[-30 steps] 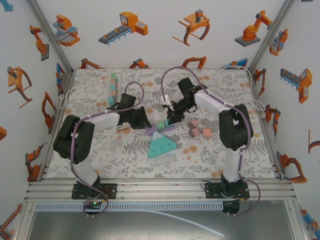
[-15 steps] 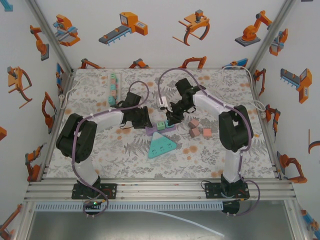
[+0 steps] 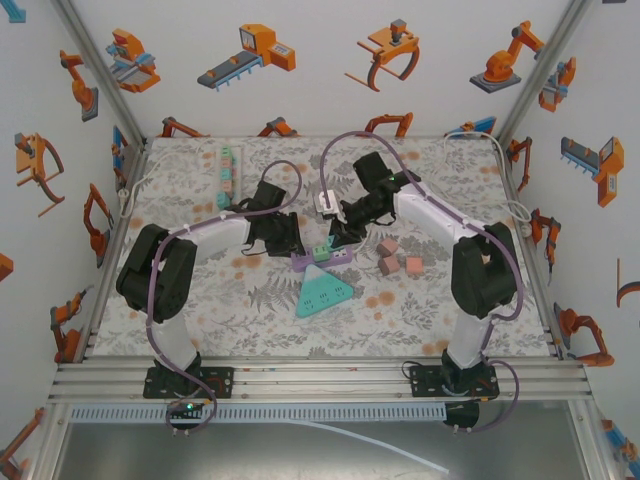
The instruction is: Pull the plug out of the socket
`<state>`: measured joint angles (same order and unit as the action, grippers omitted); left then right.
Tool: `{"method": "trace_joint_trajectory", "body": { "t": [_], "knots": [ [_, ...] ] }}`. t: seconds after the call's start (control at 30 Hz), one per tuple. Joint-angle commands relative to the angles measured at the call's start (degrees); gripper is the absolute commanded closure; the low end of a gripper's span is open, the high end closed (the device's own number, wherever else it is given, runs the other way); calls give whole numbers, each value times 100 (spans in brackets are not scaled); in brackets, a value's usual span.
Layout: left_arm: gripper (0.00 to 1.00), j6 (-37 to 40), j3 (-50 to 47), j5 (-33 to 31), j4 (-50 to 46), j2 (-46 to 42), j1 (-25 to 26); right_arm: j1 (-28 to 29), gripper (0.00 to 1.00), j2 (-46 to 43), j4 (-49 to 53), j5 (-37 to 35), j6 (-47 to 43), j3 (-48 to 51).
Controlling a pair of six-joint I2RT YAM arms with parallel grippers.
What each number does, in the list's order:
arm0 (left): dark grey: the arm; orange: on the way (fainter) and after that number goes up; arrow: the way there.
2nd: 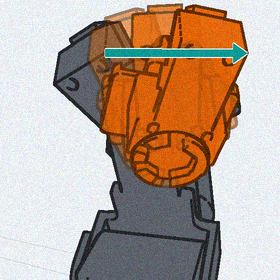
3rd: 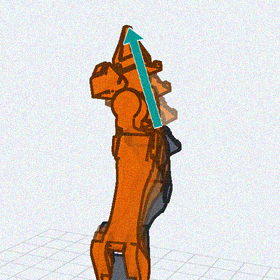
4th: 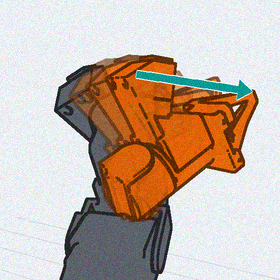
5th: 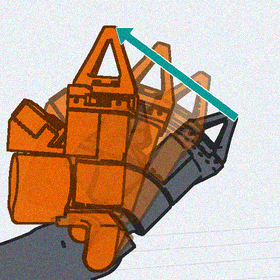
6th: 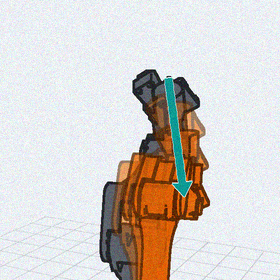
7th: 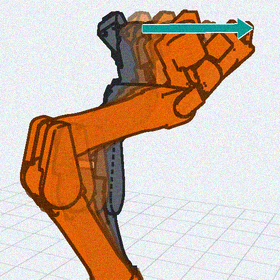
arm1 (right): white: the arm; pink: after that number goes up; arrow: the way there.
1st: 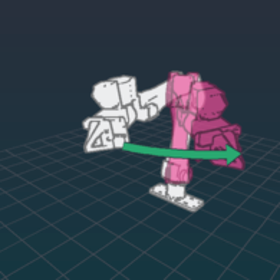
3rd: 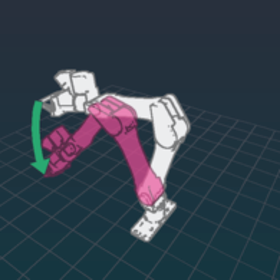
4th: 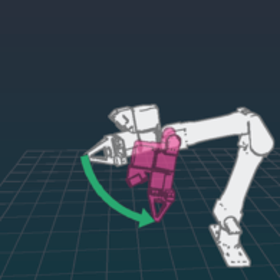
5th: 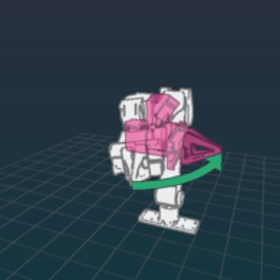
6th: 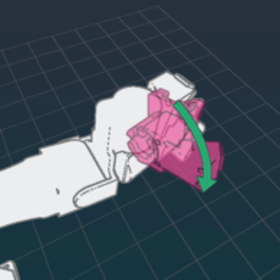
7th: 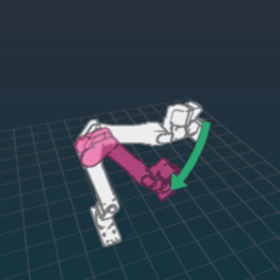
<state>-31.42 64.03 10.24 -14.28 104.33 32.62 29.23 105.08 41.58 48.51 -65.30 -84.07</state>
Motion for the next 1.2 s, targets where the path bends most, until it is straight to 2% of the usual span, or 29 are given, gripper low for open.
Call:
{"method": "trace_joint_trajectory", "body": {
  "t": [0.0,0.13,0.27,0.43,0.63,0.77,0.97,1.17],
  "knots": [
    [56,382,-410,-800,-1078,479,43,-77,100,-194,-123,392,322,100],
    [54,363,-356,-431,-910,244,-25,-205,100,-501,-605,292,1212,307],
    [50,398,-261,0,-642,-70,-90,-322,100,-907,-1902,-782,3849,660],
    [43,509,-87,230,-400,-447,-142,-707,100,-1294,-2518,-1100,5901,1005],
    [39,642,-57,510,-109,-1033,-168,-1459,100,-1719,-3509,-1416,8197,1634],
    [40,838,-322,1231,422,-1578,-161,-2216,100,-1848,-4686,-1440,9789,2419],
    [38,875,-815,2248,1360,-2276,-137,-3191,100,-1844,-5555,-2104,11319,3554],
    [34,1010,-973,2857,1684,-2654,-69,-3529,100,-1752,-5767,-2364,11340,4167]
  ]
}}
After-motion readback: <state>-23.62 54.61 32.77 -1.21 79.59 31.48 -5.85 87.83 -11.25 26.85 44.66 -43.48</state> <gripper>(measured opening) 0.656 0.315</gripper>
